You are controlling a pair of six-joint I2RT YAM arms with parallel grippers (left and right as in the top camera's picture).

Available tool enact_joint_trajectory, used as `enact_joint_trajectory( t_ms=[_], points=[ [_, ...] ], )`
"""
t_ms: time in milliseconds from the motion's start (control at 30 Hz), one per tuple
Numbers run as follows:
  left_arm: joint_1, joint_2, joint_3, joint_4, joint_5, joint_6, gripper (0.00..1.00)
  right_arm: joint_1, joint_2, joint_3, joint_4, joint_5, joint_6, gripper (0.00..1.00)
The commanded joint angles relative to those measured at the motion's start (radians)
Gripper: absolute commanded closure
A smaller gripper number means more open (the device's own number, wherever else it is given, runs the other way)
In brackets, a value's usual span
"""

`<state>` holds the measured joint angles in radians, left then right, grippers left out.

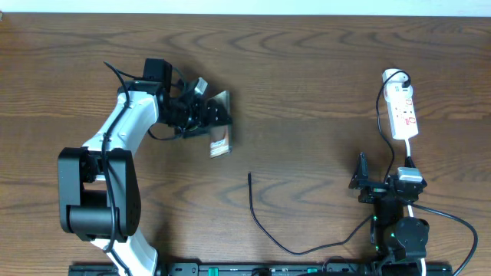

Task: Plug charger to phone and switch on socket
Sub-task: 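Lift the phone with the left gripper and raise it upright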

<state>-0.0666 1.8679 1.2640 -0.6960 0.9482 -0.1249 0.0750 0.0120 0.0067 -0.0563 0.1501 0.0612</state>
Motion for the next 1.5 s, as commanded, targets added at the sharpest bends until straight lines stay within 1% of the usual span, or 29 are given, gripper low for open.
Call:
enact_joint_trajectory(
  t_ms=[0, 133, 267, 400, 500, 633, 733, 933, 1067, 1467],
  points=[
    [0.004, -0.041, 0.034, 0.048, 0.298, -0.167, 0.93, 0.002, -0.001, -0.001, -0.005, 0.001, 0.013, 0.01],
    [0.005, -0.041, 0.034, 0.129, 0.398, -0.344, 0.93, 0.002, -0.001, -0.001, -0.005, 0.001, 0.013, 0.01],
    [0.004, -0.041, 0.034, 0.207, 0.461, -0.563, 0.93, 0.002, -0.001, -0.001, -0.005, 0.001, 0.012, 0.01],
    [0.004, -0.041, 0.034, 0.262, 0.482, -0.747, 0.93, 0.002, -0.001, -0.001, -0.005, 0.001, 0.013, 0.01],
    [0.005, -0.041, 0.034, 0.265, 0.483, -0.880, 0.93, 0.002, -0.001, -0.001, -0.005, 0.001, 0.013, 0.01],
    [0.005, -0.041, 0.034, 0.266, 0.485, -1.008, 0.93, 0.002, -0.001, -0.001, -0.005, 0.001, 0.012, 0.01],
    [0.005, -0.041, 0.034, 0.277, 0.486, -1.056, 0.93, 0.002, -0.001, -0.001, -0.005, 0.001, 0.013, 0.01],
    [0.005, -0.041, 0.034, 0.325, 0.515, -1.107, 0.93, 0.002, -0.001, -0.001, -0.005, 0.001, 0.013, 0.01],
    [0.005, -0.041, 0.034, 0.370, 0.515, -1.108, 0.93, 0.002, -0.001, -0.001, -0.005, 0.001, 0.012, 0.01],
    [0.005, -0.041, 0.034, 0.370, 0.515, -1.111, 0.92, 0.002, -0.001, -0.001, -0.005, 0.001, 0.013, 0.01]
  ],
)
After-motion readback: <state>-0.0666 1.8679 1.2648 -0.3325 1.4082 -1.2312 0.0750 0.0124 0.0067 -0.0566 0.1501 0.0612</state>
